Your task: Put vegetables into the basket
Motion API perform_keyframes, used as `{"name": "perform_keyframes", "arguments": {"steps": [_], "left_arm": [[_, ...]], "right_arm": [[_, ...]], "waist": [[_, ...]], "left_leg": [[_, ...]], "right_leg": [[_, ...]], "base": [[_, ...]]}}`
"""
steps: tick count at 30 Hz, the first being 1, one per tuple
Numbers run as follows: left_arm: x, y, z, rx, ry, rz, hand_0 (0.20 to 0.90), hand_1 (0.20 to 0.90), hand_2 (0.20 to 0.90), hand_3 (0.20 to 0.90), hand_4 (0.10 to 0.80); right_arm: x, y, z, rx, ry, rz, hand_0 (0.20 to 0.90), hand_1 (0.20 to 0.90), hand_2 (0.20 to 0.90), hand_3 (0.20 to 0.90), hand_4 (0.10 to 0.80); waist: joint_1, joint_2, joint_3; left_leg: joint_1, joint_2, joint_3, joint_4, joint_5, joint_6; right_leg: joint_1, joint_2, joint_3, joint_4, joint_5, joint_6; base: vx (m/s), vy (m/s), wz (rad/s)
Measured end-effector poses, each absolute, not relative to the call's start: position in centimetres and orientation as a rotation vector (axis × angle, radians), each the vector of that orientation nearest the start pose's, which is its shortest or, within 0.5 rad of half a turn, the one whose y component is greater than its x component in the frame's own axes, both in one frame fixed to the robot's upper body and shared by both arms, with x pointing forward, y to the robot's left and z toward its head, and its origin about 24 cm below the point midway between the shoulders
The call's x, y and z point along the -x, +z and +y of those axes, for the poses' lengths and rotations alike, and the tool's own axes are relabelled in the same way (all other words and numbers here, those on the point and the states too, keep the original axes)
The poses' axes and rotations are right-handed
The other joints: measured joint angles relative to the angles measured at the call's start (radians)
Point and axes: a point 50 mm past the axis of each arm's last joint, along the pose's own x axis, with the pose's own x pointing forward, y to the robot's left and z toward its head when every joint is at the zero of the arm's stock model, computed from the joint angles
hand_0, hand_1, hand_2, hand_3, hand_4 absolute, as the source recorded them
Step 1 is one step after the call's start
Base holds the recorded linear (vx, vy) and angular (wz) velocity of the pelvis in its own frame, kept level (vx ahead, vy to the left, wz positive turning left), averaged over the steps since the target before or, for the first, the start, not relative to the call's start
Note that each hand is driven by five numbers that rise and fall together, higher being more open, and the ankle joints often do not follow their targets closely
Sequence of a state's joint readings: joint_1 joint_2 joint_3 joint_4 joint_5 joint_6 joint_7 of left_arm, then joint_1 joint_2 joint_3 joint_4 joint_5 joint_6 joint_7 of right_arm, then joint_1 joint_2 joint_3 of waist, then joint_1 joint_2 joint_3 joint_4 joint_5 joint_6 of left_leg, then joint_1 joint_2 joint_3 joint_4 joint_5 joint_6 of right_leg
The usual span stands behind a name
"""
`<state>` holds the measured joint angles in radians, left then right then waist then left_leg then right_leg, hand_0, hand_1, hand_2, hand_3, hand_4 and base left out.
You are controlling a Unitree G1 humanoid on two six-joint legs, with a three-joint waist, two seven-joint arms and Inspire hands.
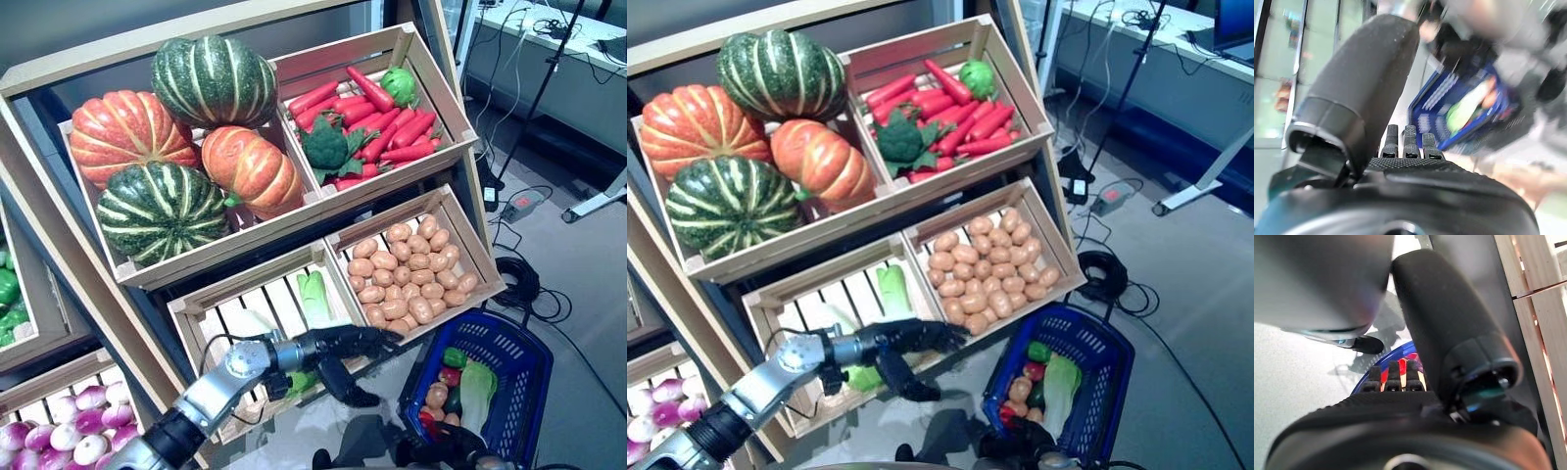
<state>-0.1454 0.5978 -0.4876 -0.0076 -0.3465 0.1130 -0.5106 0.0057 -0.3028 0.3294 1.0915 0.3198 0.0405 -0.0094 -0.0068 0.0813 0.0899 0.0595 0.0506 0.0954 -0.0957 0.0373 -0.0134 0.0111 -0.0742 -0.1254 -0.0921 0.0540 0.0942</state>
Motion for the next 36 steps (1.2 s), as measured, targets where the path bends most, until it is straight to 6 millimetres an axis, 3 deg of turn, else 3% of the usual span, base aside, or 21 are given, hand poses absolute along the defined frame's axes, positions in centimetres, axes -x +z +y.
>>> {"name": "perform_keyframes", "arguments": {"steps": [3,7,11,14,19,24,30,36], "left_arm": [[-24.9,4.2,17.2,-0.422,-0.726,0.226,0.900,0.900,0.900,0.900,0.800],[-25.5,5.3,21.6,-0.685,-0.554,0.224,0.900,0.900,0.900,0.900,0.800],[-25.8,5.7,24.2,-0.942,-0.454,0.240,0.900,0.900,0.900,0.900,0.800],[-27.1,6.7,25.6,-1.131,-0.368,0.216,0.900,0.900,0.900,0.900,0.800],[-30.1,10.1,26.1,-1.341,-0.245,0.075,0.900,0.900,0.900,0.900,0.800],[-32.1,12.7,24.1,-1.541,-0.246,-0.124,0.900,0.900,0.900,0.900,0.800],[-34.0,14.2,21.5,-1.756,-0.281,-0.313,0.900,0.900,0.900,0.900,0.800],[-35.1,15.2,21.4,-1.893,-0.205,-0.451,0.900,0.900,0.900,0.900,0.800]], "right_arm": [[-10.3,-15.4,-23.4,0.161,-0.073,1.166,0.900,0.900,0.900,0.900,0.800],[-10.1,-15.2,-24.0,0.165,-0.074,1.152,0.900,0.900,0.900,0.900,0.800],[-12.3,-14.3,-24.9,0.155,-0.082,1.083,0.900,0.900,0.900,0.900,0.800],[-15.0,-13.3,-25.0,0.132,-0.093,0.999,0.900,0.900,0.900,0.900,0.800],[-18.9,-11.5,-24.9,0.065,-0.117,0.864,0.900,0.900,0.900,0.900,0.800],[-22.9,-9.2,-24.3,0.020,-0.113,0.725,0.900,0.900,0.900,0.900,0.800],[-25.9,-7.2,-24.0,0.026,-0.099,0.635,0.900,0.900,0.900,0.900,0.800],[-27.8,-5.6,-23.8,0.005,-0.102,0.570,0.900,0.900,0.900,0.900,0.800]], "waist": [[0.011,-0.001,0.001],[0.045,0.000,0.011],[0.058,-0.003,0.080],[0.059,-0.013,0.168],[0.055,-0.014,0.303],[0.053,-0.011,0.400],[0.043,-0.031,0.427],[0.020,-0.035,0.430]], "left_leg": [[-0.009,0.003,-0.011,0.000,0.001,-0.003],[-0.046,0.001,-0.029,0.007,0.011,-0.005],[-0.108,-0.003,-0.040,0.013,0.031,-0.005],[-0.160,-0.002,-0.045,0.034,0.040,-0.009],[-0.238,0.001,-0.067,0.060,0.060,-0.018],[-0.302,-0.001,-0.067,0.071,0.075,-0.019],[-0.384,-0.001,-0.067,0.107,0.075,-0.019],[-0.451,0.001,-0.065,0.125,0.084,-0.023]], "right_leg": [[-0.002,0.002,-0.012,-0.001,-0.002,-0.002],[-0.033,0.002,-0.026,0.000,0.001,-0.003],[-0.086,-0.001,-0.026,0.003,0.018,-0.005],[-0.126,0.001,-0.027,0.004,0.034,-0.012],[-0.181,0.004,-0.053,0.008,0.055,-0.022],[-0.246,0.004,-0.056,0.025,0.069,-0.026],[-0.338,0.001,-0.055,0.080,0.064,-0.030],[-0.423,0.000,-0.048,0.126,0.059,-0.038]], "base": [[0.009,0.006,0.08],[-0.162,0.028,0.14],[-0.179,-0.010,0.11],[-0.161,-0.027,0.02],[-0.121,-0.027,0.15],[-0.132,-0.006,0.02],[-0.098,-0.007,-0.02],[-0.061,0.009,-0.04]]}}
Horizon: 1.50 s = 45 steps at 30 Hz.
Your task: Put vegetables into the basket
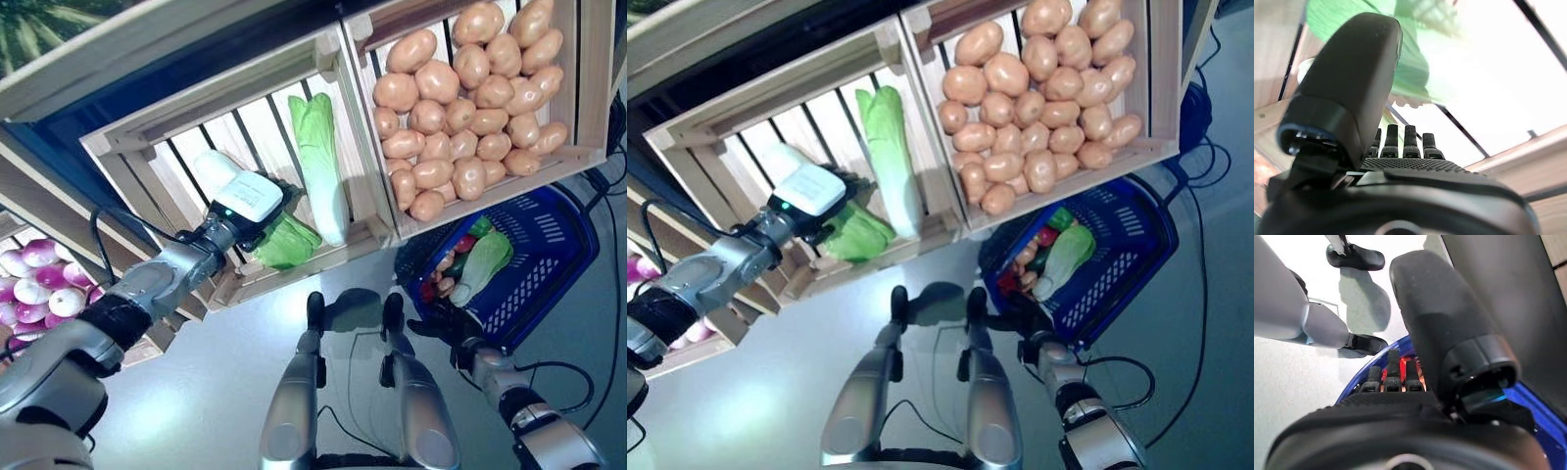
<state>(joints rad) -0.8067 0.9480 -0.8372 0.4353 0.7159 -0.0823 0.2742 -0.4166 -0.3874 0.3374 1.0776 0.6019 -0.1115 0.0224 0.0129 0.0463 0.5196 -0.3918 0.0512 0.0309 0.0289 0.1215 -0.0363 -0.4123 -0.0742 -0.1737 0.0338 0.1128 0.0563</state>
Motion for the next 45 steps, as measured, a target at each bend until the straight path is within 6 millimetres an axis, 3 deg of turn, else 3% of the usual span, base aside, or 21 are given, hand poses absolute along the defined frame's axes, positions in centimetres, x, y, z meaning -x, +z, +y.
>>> {"name": "perform_keyframes", "arguments": {"steps": [8,16,29,35,40,45], "left_arm": [[-35.2,13.8,21.1,-1.957,-0.297,-0.447,0.900,0.900,0.900,0.900,0.800],[-36.3,14.6,20.4,-1.936,-0.435,-0.153,0.900,0.900,0.900,0.900,0.800],[-36.6,15.2,19.9,-1.923,-0.491,0.040,0.900,0.900,0.900,0.900,0.800],[-36.7,15.4,19.8,-1.930,-0.432,0.002,0.900,0.900,0.900,0.900,0.800],[-37.2,15.0,19.8,-1.944,-0.288,-0.140,0.900,0.900,0.900,0.900,0.800],[-37.5,13.2,20.7,-1.939,-0.136,-0.312,0.900,0.900,0.900,0.900,0.800]], "right_arm": [[-29.2,-4.4,-23.8,0.003,-0.108,0.528,0.900,0.900,0.900,0.900,0.800],[-29.9,-3.6,-24.3,0.016,-0.117,0.504,0.900,0.900,0.900,0.900,0.800],[-30.1,-3.4,-24.4,-0.005,-0.134,0.500,0.900,0.900,0.900,0.900,0.800],[-30.2,-3.2,-24.6,-0.002,-0.139,0.495,0.900,0.900,0.900,0.900,0.800],[-30.3,-3.2,-24.5,-0.003,-0.137,0.491,0.900,0.900,0.900,0.900,0.800],[-30.5,-2.9,-24.4,-0.003,-0.134,0.470,0.900,0.900,0.900,0.900,0.800]], "waist": [[-0.025,0.000,0.000],[-0.029,0.000,0.000],[-0.034,0.000,0.000],[-0.030,0.000,0.000],[-0.026,-0.001,0.000],[-0.029,-0.006,0.001]], "left_leg": [[-0.057,0.001,0.007,0.004,0.012,0.001],[-0.080,-0.004,0.014,0.006,0.016,0.005],[-0.094,-0.003,0.006,0.008,0.017,0.003],[-0.115,-0.004,0.002,0.012,0.020,0.002],[-0.121,-0.002,0.000,0.015,0.021,-0.001],[-0.144,-0.001,-0.001,0.031,0.021,-0.001]], "right_leg": [[-0.083,-0.003,0.011,0.049,-0.008,-0.006],[-0.123,-0.010,0.027,0.076,-0.015,-0.003],[-0.129,-0.010,0.014,0.076,-0.016,-0.004],[-0.157,-0.013,0.005,0.101,-0.027,-0.007],[-0.175,-0.014,0.003,0.136,-0.045,-0.011],[-0.207,-0.017,0.003,0.173,-0.059,-0.014]], "base": [[-0.014,0.032,-0.02],[0.003,0.006,-0.02],[0.006,-0.013,0.01],[0.007,-0.005,0.03],[0.009,-0.019,0.02],[0.002,-0.002,0.00]]}}
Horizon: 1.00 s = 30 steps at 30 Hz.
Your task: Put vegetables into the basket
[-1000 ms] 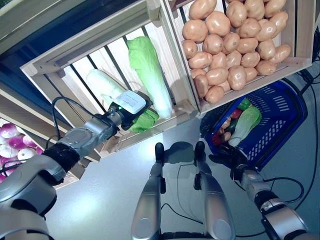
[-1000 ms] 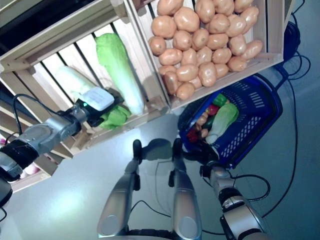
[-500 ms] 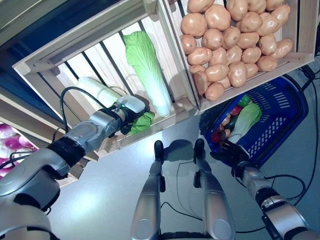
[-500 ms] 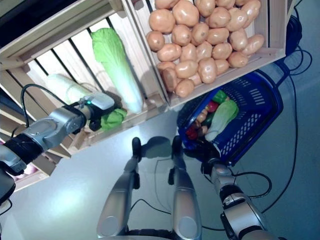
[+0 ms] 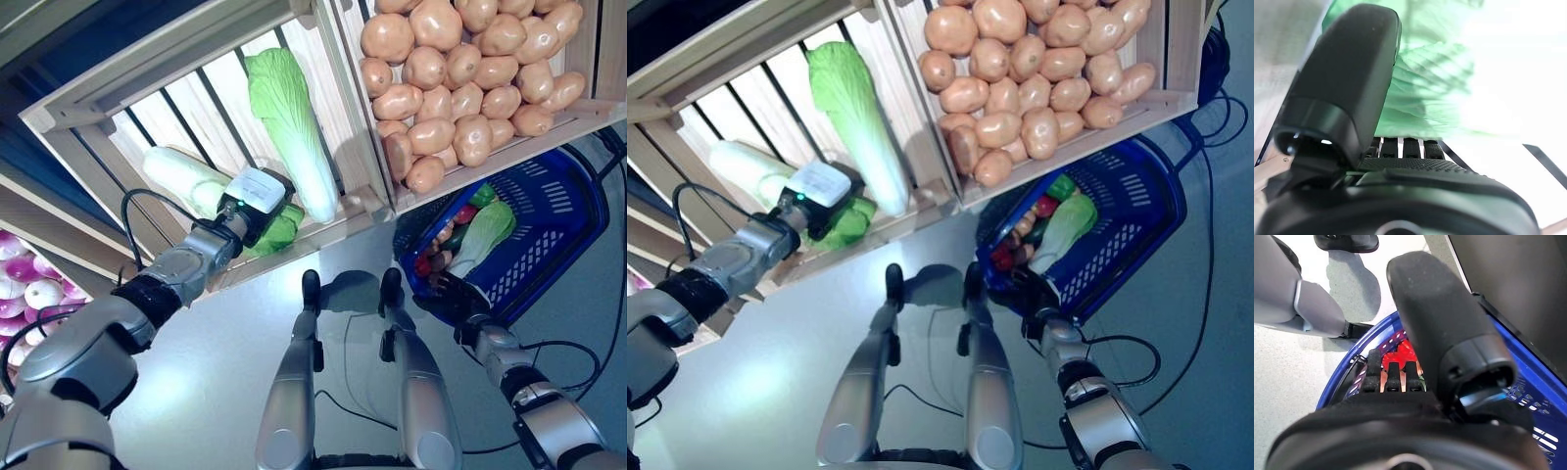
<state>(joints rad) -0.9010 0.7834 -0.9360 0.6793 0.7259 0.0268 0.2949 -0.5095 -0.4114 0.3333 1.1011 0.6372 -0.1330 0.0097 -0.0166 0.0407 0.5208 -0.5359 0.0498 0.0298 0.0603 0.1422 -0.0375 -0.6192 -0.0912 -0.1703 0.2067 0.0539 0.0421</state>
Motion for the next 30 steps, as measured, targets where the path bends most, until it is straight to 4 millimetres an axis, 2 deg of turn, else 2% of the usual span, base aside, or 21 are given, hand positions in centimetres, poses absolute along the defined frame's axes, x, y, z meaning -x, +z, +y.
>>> {"name": "perform_keyframes", "arguments": {"steps": [2,7,10,11,13,20,25,30], "left_arm": [[-37.2,12.1,21.5,-1.931,-0.070,-0.369,0.900,0.900,0.900,0.900,0.800],[-36.6,11.0,22.9,-1.923,0.078,-0.489,0.900,0.900,0.900,0.900,0.800],[-36.4,10.3,23.1,-1.908,0.133,-0.531,0.900,0.900,0.900,0.900,0.800],[-36.3,10.2,23.3,-1.911,0.147,-0.534,0.585,0.585,0.585,0.585,0.590],[-36.2,10.1,23.6,-1.912,0.167,-0.545,0.300,0.300,0.300,0.300,0.400],[-36.2,10.0,23.7,-1.914,0.191,-0.546,0.300,0.300,0.300,0.300,0.400],[-36.7,10.3,24.0,-1.931,0.206,-0.508,0.300,0.300,0.300,0.300,0.400],[-36.4,9.7,24.2,-1.926,0.199,-0.488,0.300,0.300,0.300,0.300,0.400]], "right_arm": [[-30.6,-2.8,-24.0,-0.008,-0.121,0.461,0.900,0.900,0.900,0.900,0.800],[-31.2,-2.5,-22.5,-0.027,-0.110,0.439,0.900,0.900,0.900,0.900,0.800],[-31.3,-2.7,-21.6,-0.041,-0.093,0.439,0.900,0.900,0.900,0.900,0.800],[-31.3,-2.7,-21.4,-0.043,-0.087,0.441,0.900,0.900,0.900,0.900,0.800],[-31.5,-2.6,-21.0,-0.029,-0.075,0.441,0.900,0.900,0.900,0.900,0.800],[-31.6,-2.5,-20.8,-0.027,-0.069,0.437,0.900,0.900,0.900,0.900,0.800],[-32.2,-2.1,-19.9,-0.039,-0.048,0.425,0.900,0.900,0.900,0.900,0.800],[-32.3,-2.0,-19.6,-0.041,-0.053,0.421,0.900,0.900,0.900,0.900,0.800]], "waist": [[-0.002,-0.014,0.001],[-0.011,-0.055,0.002],[-0.012,-0.078,0.002],[-0.014,-0.085,0.001],[-0.016,-0.092,0.002],[-0.023,-0.093,0.002],[-0.044,-0.108,0.003],[-0.048,-0.109,0.003]], "left_leg": [[-0.005,0.001,0.001,0.001,0.001,-0.002],[-0.035,0.002,0.000,0.011,0.003,-0.005],[-0.037,0.001,0.001,0.011,0.003,-0.005],[-0.037,0.000,0.003,0.011,0.003,-0.005],[-0.038,0.000,0.004,0.011,0.003,-0.004],[-0.038,0.000,0.005,0.011,0.003,-0.003],[-0.036,0.000,0.007,0.011,0.003,-0.003],[-0.006,-0.001,0.009,0.007,0.002,-0.002]], "right_leg": [[-0.010,0.001,0.002,0.009,-0.005,0.001],[-0.042,0.003,0.006,0.022,-0.006,0.000],[-0.045,0.005,0.014,0.022,-0.005,0.001],[-0.046,0.005,0.016,0.021,-0.004,0.002],[-0.047,0.005,0.019,0.021,-0.004,0.002],[-0.048,0.007,0.022,0.020,-0.003,0.003],[-0.047,0.007,0.024,0.020,0.000,-0.002],[-0.020,0.007,0.026,0.019,0.001,-0.002]], "base": [[-0.007,-0.007,-0.05],[-0.001,-0.001,0.01],[0.000,0.000,0.00],[-0.003,0.028,-0.03],[0.000,0.000,0.00],[0.000,0.000,0.00],[0.006,0.014,-0.01],[0.000,0.000,0.00]]}}
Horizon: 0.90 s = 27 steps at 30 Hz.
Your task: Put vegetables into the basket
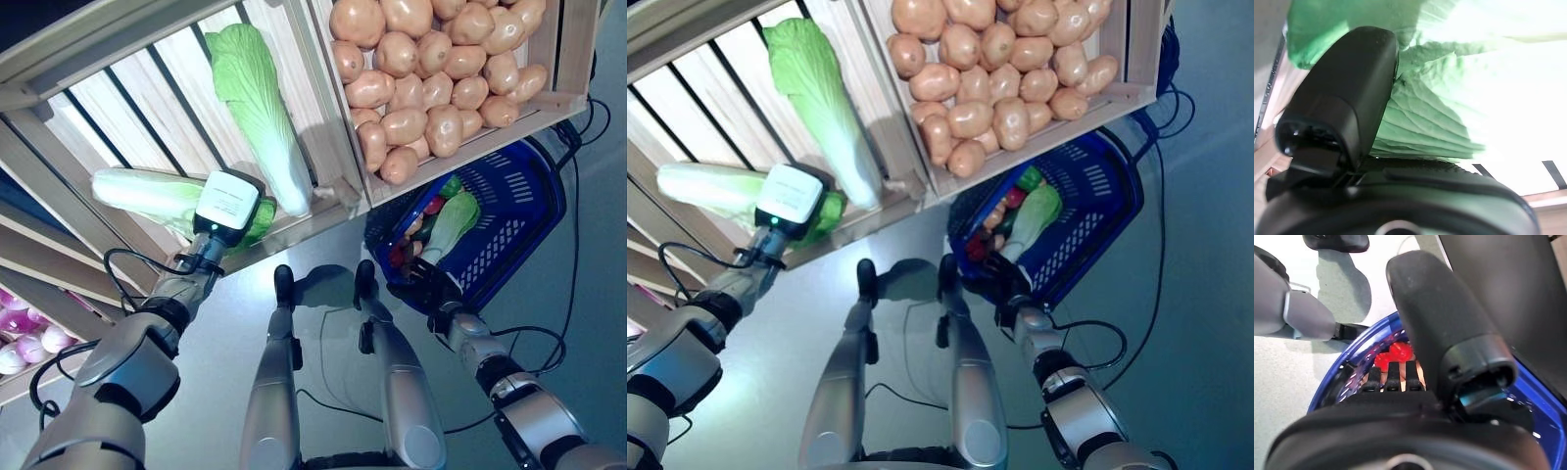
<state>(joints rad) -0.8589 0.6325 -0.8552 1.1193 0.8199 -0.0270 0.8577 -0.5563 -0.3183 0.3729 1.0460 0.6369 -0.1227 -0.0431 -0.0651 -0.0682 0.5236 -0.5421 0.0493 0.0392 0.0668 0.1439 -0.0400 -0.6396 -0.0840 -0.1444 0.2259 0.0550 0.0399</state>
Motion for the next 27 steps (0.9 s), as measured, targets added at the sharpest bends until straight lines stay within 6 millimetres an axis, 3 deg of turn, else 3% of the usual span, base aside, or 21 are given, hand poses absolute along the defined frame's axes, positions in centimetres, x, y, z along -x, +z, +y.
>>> {"name": "perform_keyframes", "arguments": {"steps": [6,11,13,16,21,24,27], "left_arm": [[-35.3,8.4,24.3,-1.839,0.189,-0.522,0.300,0.300,0.300,0.300,0.400],[-32.8,6.8,23.6,-1.636,0.207,-0.605,0.300,0.300,0.300,0.300,0.400],[-30.5,5.6,23.1,-1.513,0.225,-0.630,0.300,0.300,0.300,0.300,0.400],[-28.7,5.4,22.6,-1.405,0.255,-0.675,0.300,0.300,0.300,0.300,0.400],[-25.7,6.1,23.1,-1.261,0.333,-0.707,0.300,0.300,0.300,0.300,0.400],[-24.5,6.3,23.4,-1.195,0.394,-0.697,0.300,0.300,0.300,0.300,0.400],[-23.4,7.2,23.8,-1.010,0.488,-0.652,0.300,0.300,0.300,0.300,0.400]], "right_arm": [[-31.5,-2.9,-19.9,-0.044,-0.063,0.448,0.900,0.900,0.900,0.900,0.800],[-28.1,-5.7,-20.8,-0.059,-0.092,0.524,0.900,0.900,0.900,0.900,0.800],[-25.6,-7.2,-21.3,-0.095,-0.117,0.557,0.900,0.900,0.900,0.900,0.800],[-24.0,-7.6,-21.8,-0.130,-0.138,0.543,0.900,0.900,0.900,0.900,0.800],[-23.1,-6.1,-21.8,-0.162,-0.131,0.445,0.900,0.900,0.900,0.900,0.800],[-22.6,-5.4,-22.4,-0.158,-0.144,0.405,0.900,0.900,0.900,0.900,0.800],[-21.8,-4.8,-22.3,-0.142,-0.122,0.378,0.900,0.900,0.900,0.900,0.800]], "waist": [[0.004,0.000,0.000],[0.032,0.002,0.000],[0.047,0.010,-0.002],[0.054,0.029,-0.006],[0.056,0.051,-0.020],[0.057,0.082,-0.065],[0.065,0.100,-0.120]], "left_leg": [[0.116,0.004,0.003,-0.024,-0.001,0.001],[0.256,0.010,0.005,-0.082,-0.002,-0.001],[0.343,0.015,0.002,-0.117,-0.002,0.002],[0.386,0.017,-0.007,-0.142,-0.001,0.002],[0.466,0.016,-0.007,-0.155,-0.021,0.004],[0.493,0.016,-0.010,-0.155,-0.033,0.002],[0.522,0.020,-0.013,-0.155,-0.042,-0.003]], "right_leg": [[0.119,0.005,0.001,-0.036,0.000,0.007],[0.260,0.010,-0.005,-0.098,0.004,0.016],[0.353,0.016,-0.011,-0.146,0.009,0.018],[0.413,0.016,-0.027,-0.193,0.018,0.021],[0.528,0.021,-0.033,-0.274,0.035,0.027],[0.573,0.025,-0.036,-0.312,0.039,0.027],[0.606,0.029,-0.040,-0.314,0.034,0.025]], "base": [[0.054,-0.029,-0.03],[0.151,-0.046,-0.04],[0.175,-0.035,0.03],[0.188,-0.024,0.10],[0.208,-0.027,0.05],[0.174,-0.038,0.05],[0.160,-0.034,0.00]]}}
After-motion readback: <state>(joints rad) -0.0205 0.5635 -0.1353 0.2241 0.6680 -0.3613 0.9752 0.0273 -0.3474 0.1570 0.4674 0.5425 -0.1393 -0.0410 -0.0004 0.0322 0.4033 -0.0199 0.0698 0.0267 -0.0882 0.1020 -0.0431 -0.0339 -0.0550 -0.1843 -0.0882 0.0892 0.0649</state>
